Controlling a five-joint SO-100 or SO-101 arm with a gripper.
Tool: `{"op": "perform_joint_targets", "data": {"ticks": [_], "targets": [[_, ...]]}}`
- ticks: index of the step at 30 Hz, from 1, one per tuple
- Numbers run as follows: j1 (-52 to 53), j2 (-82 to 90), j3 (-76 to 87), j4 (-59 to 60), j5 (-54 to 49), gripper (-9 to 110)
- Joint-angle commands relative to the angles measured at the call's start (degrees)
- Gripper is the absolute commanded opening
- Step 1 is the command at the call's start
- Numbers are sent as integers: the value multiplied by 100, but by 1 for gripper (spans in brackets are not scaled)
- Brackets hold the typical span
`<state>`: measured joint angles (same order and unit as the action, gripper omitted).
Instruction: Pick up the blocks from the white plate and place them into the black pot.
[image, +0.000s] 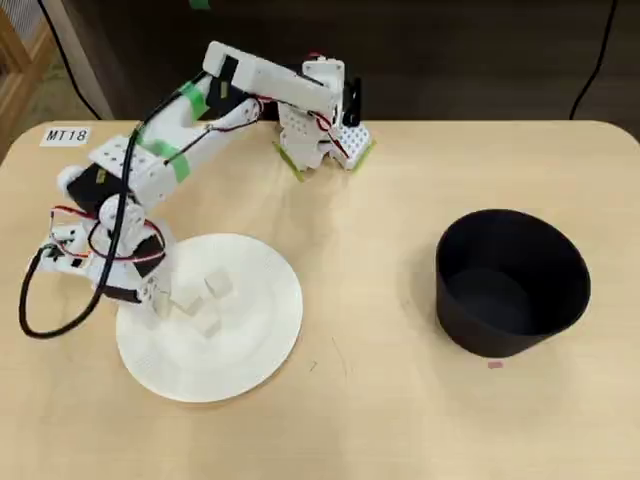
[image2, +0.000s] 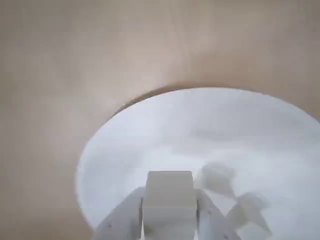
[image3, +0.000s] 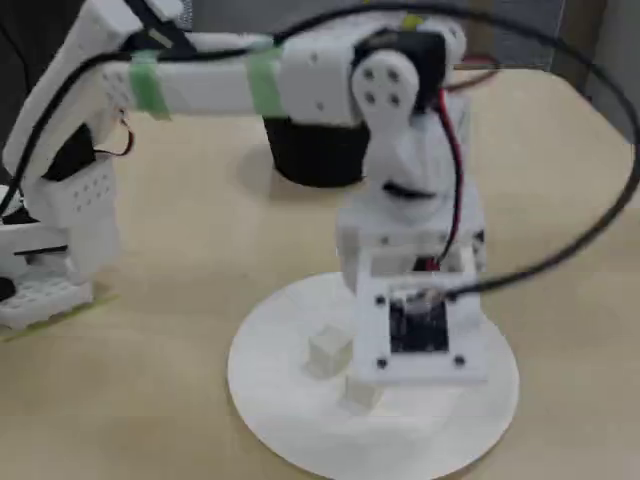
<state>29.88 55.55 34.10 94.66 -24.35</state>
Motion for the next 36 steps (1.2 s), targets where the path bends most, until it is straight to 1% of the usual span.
{"op": "perform_joint_targets", "data": {"ticks": [1, 4, 11, 14, 16, 18, 22, 25, 30, 36], "targets": [[-791, 1380, -299, 18, 439, -2], [-1784, 2171, -237, 18, 976, -2], [-4852, 2979, -202, 26, 2048, -2], [-5774, 3270, 193, 18, 2338, -2], [-6161, 3604, 879, -105, 2408, -2], [-6434, 4210, 2065, -519, 2487, -2], [-6724, 5634, 4896, -1854, 2733, -2], [-6768, 6038, 6126, -2549, 2760, -2], [-6715, 5924, 6899, -3410, 2637, -2], [-6495, 5528, 6943, -3806, 2505, -2]]}}
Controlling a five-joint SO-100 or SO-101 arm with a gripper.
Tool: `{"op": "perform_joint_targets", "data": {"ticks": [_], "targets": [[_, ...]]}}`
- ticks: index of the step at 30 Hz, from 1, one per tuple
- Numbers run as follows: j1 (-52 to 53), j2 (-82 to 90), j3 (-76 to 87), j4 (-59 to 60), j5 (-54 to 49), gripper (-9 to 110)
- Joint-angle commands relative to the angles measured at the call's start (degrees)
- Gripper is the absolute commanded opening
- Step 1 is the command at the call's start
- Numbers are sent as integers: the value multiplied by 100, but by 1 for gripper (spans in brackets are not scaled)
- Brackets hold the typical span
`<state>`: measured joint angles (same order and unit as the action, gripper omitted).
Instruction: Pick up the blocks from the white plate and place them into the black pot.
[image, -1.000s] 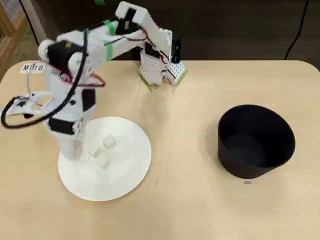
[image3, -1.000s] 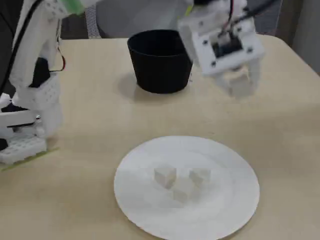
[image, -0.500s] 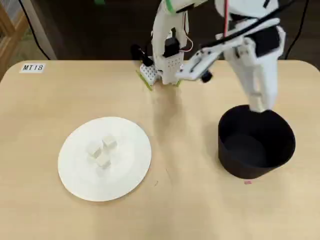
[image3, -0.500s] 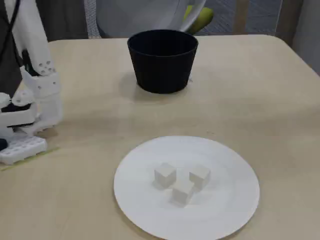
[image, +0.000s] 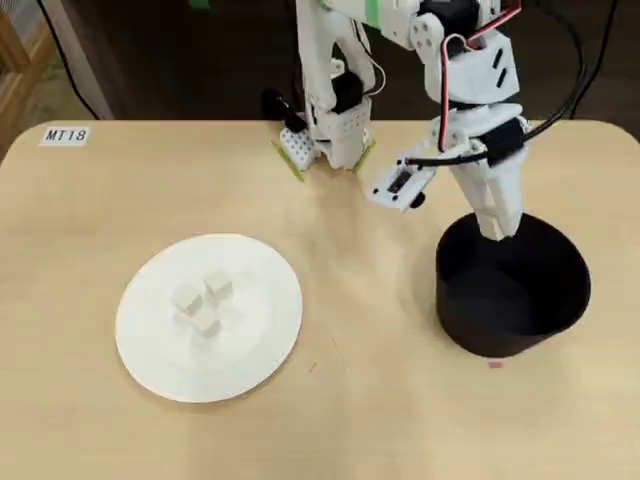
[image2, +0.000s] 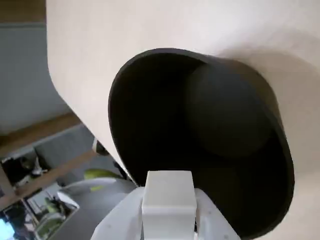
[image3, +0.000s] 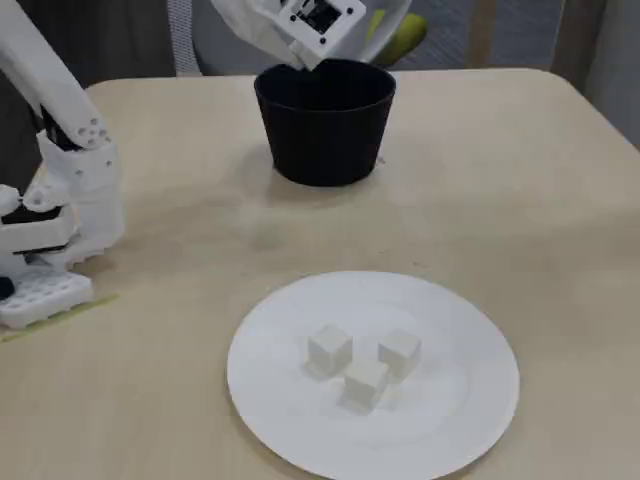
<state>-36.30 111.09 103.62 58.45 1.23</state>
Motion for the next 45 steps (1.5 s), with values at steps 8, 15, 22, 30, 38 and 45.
{"op": "perform_joint_targets", "data": {"ticks": [8, 15, 22, 30, 38, 45], "targets": [[97, -176, -9, -193, -343, 29], [211, -18, -70, -185, -352, 24], [1213, 387, -545, 633, -220, -2], [3621, -422, -1679, 2329, 554, -2], [4992, -1793, -1696, 2461, 1758, -2], [5748, -2681, -2224, 2039, 1907, -2]]}}
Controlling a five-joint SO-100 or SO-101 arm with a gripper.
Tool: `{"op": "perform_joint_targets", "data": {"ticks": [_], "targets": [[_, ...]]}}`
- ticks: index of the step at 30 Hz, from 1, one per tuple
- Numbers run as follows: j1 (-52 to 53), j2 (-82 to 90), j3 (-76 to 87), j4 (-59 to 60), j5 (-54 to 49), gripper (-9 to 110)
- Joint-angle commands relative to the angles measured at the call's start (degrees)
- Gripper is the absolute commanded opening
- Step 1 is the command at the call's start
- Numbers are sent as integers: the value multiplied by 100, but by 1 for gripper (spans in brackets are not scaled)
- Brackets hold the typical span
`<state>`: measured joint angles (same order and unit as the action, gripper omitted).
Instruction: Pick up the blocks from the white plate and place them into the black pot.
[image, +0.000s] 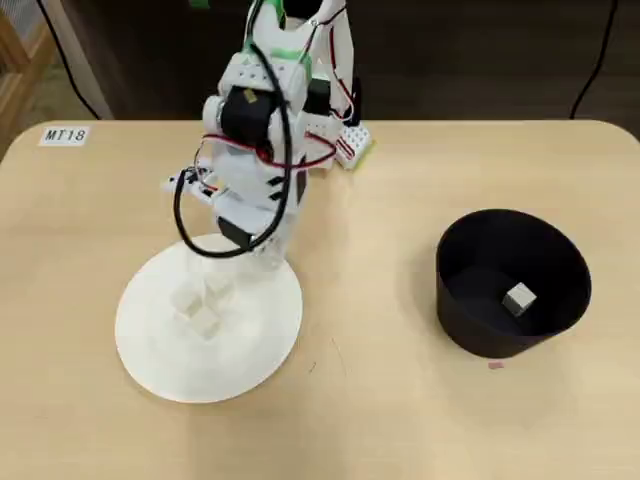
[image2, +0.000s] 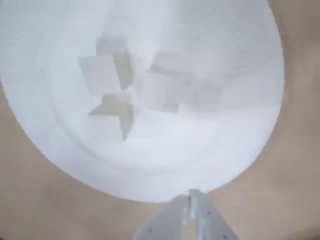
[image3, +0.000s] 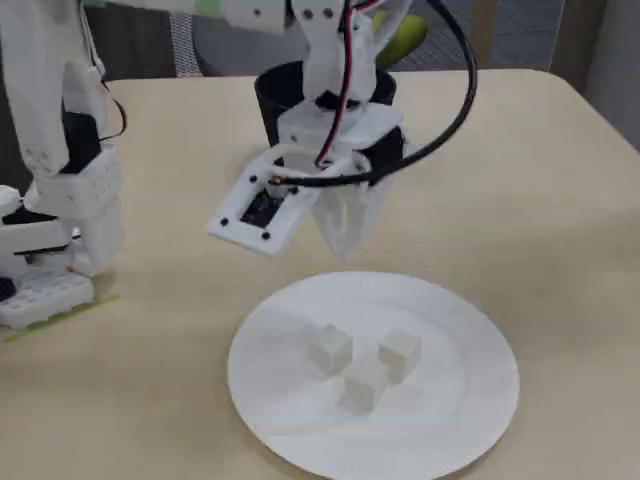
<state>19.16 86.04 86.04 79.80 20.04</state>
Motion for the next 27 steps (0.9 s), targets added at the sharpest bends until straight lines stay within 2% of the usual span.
{"op": "perform_joint_targets", "data": {"ticks": [1, 4, 9, 12, 27], "targets": [[272, -352, -659, -79, -26, -2], [378, -932, -1327, 202, -193, 0], [352, -1617, -2118, 729, -773, 24], [369, -1723, -2127, 782, -853, 32], [615, -2953, -3243, 800, -1160, 29]]}}
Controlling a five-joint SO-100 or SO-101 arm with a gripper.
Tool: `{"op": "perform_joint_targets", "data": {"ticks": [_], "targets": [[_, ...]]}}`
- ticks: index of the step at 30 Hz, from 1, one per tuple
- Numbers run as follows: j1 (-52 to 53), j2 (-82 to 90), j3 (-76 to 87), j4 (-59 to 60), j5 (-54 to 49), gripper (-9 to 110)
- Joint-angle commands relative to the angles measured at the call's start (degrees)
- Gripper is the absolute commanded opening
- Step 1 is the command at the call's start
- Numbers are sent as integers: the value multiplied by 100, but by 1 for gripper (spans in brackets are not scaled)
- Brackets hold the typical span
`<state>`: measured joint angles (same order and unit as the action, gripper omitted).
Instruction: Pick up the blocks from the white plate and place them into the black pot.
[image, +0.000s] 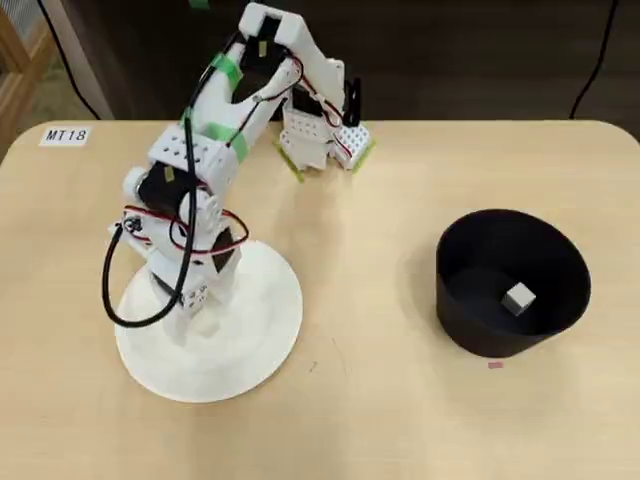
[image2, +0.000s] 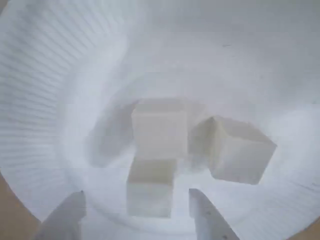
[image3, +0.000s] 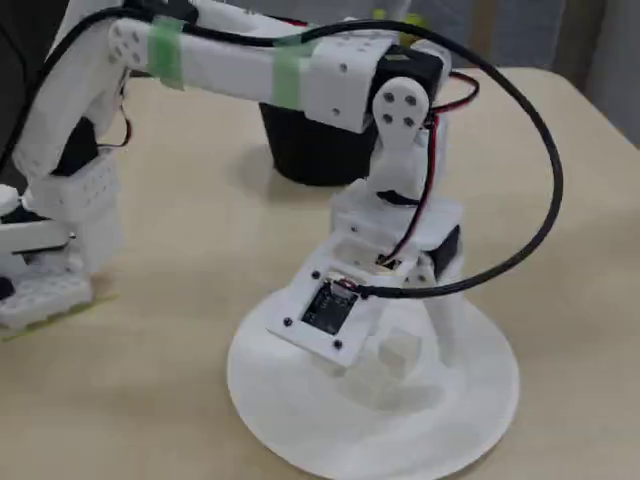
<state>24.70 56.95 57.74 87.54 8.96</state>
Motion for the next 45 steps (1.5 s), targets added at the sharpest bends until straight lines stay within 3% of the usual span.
{"op": "perform_joint_targets", "data": {"ticks": [1, 6, 11, 18, 25, 30, 35, 40, 45], "targets": [[62, -105, -475, 26, -62, 28], [53, -308, -536, -35, -70, 23], [53, -536, -563, -114, 316, -2], [9, -404, -1011, -123, -158, -2], [-308, 1222, -1107, -387, -1389, -2], [-1257, 3217, 167, -615, -1670, -2], [-2971, 5071, 1485, -1037, -1617, -2], [-4772, 6442, 3357, -2162, -1310, -2], [-5792, 7128, 5256, -3604, -1055, -2]]}}
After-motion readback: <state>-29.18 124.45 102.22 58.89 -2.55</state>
